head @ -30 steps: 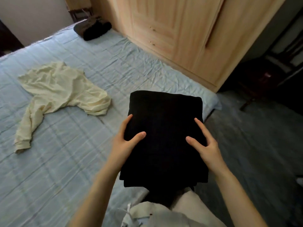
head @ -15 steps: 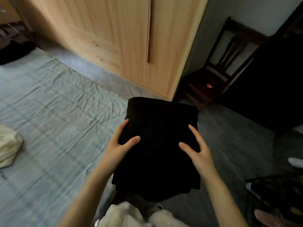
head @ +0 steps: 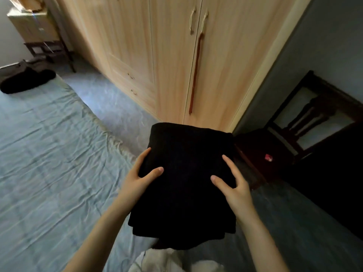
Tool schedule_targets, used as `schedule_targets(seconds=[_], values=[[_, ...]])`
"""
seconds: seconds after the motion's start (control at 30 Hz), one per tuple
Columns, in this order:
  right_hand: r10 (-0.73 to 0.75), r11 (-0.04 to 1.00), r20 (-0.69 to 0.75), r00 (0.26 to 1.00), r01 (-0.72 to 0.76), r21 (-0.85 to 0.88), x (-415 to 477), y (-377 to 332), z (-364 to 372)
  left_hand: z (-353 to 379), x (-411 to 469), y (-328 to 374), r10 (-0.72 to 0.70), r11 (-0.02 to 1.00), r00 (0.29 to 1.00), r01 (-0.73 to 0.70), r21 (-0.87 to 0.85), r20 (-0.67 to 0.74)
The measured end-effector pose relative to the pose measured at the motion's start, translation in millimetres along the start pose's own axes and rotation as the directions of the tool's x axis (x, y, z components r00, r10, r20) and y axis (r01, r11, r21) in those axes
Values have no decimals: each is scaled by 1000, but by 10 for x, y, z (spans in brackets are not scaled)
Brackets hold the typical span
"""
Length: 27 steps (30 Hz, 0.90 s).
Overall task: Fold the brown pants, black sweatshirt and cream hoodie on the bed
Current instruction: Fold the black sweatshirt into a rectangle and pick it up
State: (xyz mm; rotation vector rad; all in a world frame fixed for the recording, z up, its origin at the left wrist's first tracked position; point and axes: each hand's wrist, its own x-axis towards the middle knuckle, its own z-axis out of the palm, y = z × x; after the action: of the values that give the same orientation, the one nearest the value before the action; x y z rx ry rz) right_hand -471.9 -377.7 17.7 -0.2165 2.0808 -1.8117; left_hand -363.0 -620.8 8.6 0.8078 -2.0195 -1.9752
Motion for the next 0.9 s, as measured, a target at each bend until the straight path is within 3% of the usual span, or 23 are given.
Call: schedule_targets(seconds=[0.2, 0.4, 0.53, 0.67, 0.9], values=[[-16, 998, 117, 993, 22, -52, 1383, -251, -371, 505, 1003, 283, -17, 999, 995, 13, -40, -103], [-21, 995, 384, 923, 58, -83, 2860, -344, -396, 888, 1703, 352, -66, 993, 931, 28, -111, -358], [-27, 989, 565, 825, 103, -103, 3605, -534, -270, 1122, 1954, 540, -93, 993, 812, 36, -109, -577], [-24, 989, 735, 678, 122, -80, 4155, -649, 10, 1196, 2075, 650, -120, 992, 666, 54, -113, -736], [-3, 992, 882, 471, 116, -59, 4739, -823, 756, 1029, 2323, 763, -167, 986, 431, 60, -157, -887]])
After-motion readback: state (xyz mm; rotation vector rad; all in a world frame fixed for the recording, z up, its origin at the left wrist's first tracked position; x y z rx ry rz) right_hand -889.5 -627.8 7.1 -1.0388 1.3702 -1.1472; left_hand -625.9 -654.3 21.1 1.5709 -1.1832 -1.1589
